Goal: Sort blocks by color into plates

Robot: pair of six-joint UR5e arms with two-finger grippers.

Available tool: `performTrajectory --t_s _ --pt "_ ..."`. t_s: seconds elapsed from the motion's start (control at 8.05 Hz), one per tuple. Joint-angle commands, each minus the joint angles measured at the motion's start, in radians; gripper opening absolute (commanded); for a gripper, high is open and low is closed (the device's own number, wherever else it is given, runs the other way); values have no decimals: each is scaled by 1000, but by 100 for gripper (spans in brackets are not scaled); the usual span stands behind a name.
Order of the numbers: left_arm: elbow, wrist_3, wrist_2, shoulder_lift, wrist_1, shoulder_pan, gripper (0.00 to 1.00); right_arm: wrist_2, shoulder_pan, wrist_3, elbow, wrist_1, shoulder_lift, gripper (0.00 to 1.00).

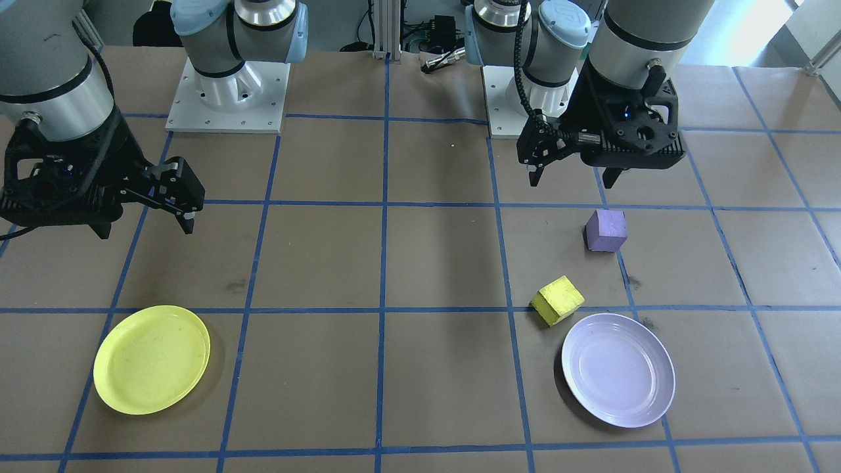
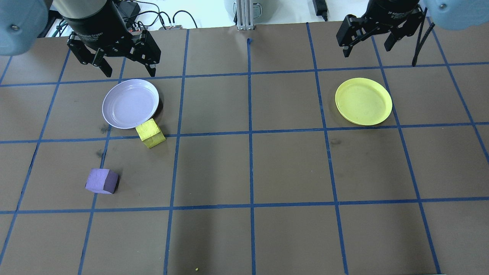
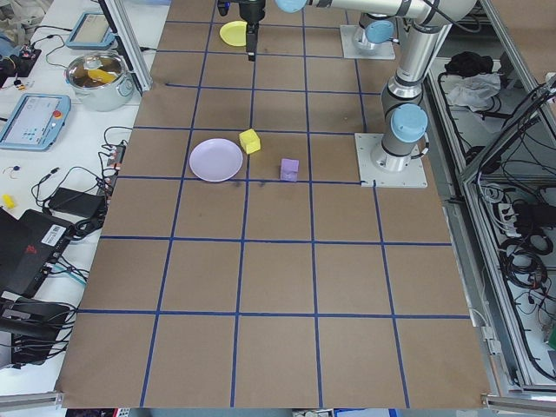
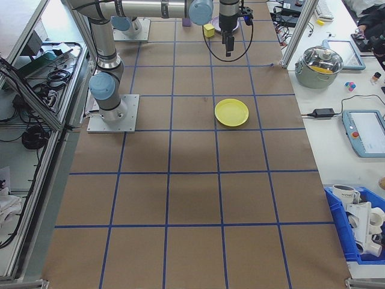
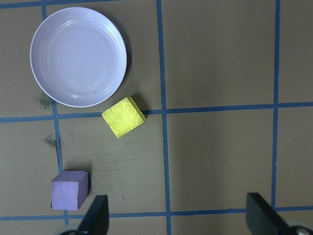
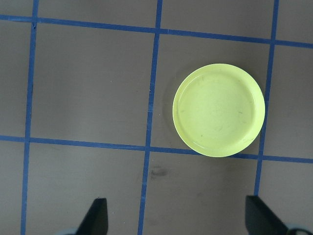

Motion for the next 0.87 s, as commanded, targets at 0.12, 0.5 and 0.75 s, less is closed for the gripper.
performTrajectory --t_s 0.12,0.5,0.75 --pt "-2 3 -2 -1 0 4 100 -4 0 1 12 0 0 100" --pt "-19 101 1 -13 1 42 100 -10 -2 -10 20 0 2 100" --pt "-80 131 5 6 -11 150 100 -10 -2 -10 20 -1 2 100"
